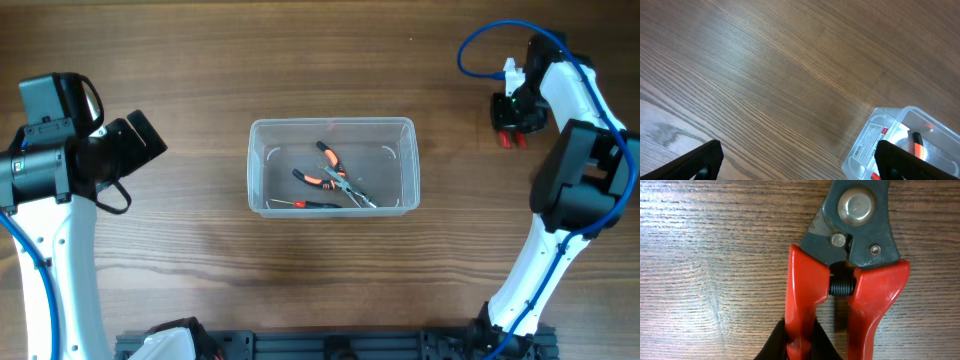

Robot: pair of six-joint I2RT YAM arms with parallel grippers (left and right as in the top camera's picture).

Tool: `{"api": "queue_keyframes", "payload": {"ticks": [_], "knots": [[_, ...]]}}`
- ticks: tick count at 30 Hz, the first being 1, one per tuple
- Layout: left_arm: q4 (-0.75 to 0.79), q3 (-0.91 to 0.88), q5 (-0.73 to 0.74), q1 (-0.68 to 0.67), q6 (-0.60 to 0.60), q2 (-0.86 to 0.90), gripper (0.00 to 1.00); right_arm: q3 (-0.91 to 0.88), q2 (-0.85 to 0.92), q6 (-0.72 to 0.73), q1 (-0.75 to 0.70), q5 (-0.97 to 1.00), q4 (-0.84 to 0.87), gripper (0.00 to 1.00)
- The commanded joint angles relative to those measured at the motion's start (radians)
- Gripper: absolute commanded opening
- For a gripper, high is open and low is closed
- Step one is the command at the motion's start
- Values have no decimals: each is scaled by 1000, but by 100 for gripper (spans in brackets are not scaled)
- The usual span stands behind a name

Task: Pack container
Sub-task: 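Move the right gripper to the red shears and grasp them, then carry the red shears into the container and open the right gripper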

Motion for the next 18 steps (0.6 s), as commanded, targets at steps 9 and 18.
{"api": "queue_keyframes", "payload": {"ticks": [9,18], "knots": [[-5,14,15,4,-16,6,100,49,-275,-93,139,-11,-137,4],[-8,14,16,4,-16,6,100,39,-558,-413,673,-13,-244,6]]}}
